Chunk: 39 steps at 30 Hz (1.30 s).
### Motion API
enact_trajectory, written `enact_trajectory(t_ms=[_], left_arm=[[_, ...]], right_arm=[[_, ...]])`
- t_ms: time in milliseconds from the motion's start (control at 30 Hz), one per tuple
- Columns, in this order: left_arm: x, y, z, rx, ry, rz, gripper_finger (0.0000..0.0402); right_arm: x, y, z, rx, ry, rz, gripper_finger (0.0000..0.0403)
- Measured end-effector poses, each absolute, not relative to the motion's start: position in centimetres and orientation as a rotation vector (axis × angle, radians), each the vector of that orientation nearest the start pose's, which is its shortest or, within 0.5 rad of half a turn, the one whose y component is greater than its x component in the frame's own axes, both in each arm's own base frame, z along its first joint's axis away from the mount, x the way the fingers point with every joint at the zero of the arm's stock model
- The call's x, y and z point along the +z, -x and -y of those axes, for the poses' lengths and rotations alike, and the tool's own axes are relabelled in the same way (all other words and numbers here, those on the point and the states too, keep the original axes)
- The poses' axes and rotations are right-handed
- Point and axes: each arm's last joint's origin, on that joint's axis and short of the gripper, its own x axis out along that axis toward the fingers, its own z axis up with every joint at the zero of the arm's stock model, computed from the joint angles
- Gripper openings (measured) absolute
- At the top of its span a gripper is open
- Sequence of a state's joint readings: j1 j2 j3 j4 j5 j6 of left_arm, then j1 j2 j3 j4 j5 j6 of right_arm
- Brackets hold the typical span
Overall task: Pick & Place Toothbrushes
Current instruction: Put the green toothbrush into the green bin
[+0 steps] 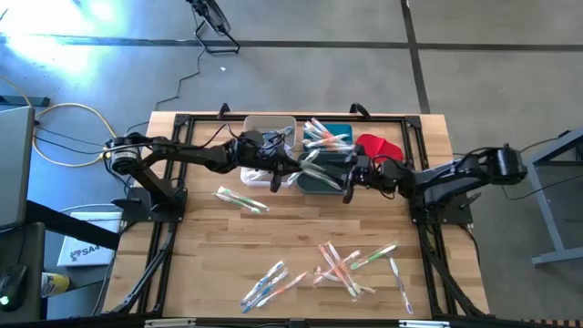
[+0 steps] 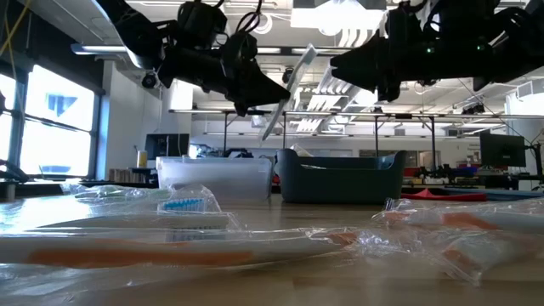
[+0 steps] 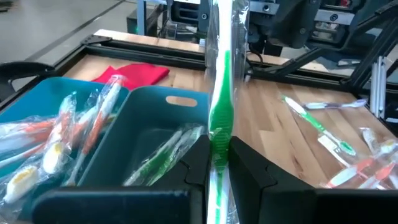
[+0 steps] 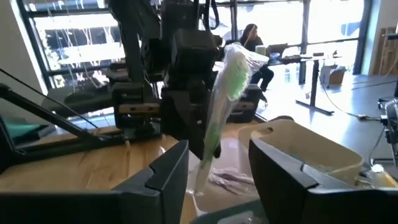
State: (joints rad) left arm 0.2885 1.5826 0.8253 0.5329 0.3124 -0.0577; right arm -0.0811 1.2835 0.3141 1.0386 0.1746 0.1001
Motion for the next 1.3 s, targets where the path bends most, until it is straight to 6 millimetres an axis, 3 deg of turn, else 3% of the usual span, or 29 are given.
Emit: enact_trajectory(t_ms=[367, 600, 800, 1300], left_arm=[[22.6, -33.0, -6.2, -0.112, 0.054, -0.169, 0.0035], [22.5, -33.0, -6.3, -0.11, 0.057, -0.179, 0.0035], [22.5, -33.0, -6.3, -0.108, 0.058, -0.185, 0.0035], [22.4, -33.0, -6.3, -0.102, 0.059, -0.186, 0.0035]], right_arm=[[19.5, -26.6, 2.4, -0.158, -0.113, 0.072, 0.0168], [19.4, -28.9, 2.4, -0.098, -0.111, 0.061, 0.0168], [19.2, -29.6, 2.5, -0.1, -0.102, 0.053, 0.0162], [19.1, -29.7, 2.4, -0.093, -0.072, 0.047, 0.0035]])
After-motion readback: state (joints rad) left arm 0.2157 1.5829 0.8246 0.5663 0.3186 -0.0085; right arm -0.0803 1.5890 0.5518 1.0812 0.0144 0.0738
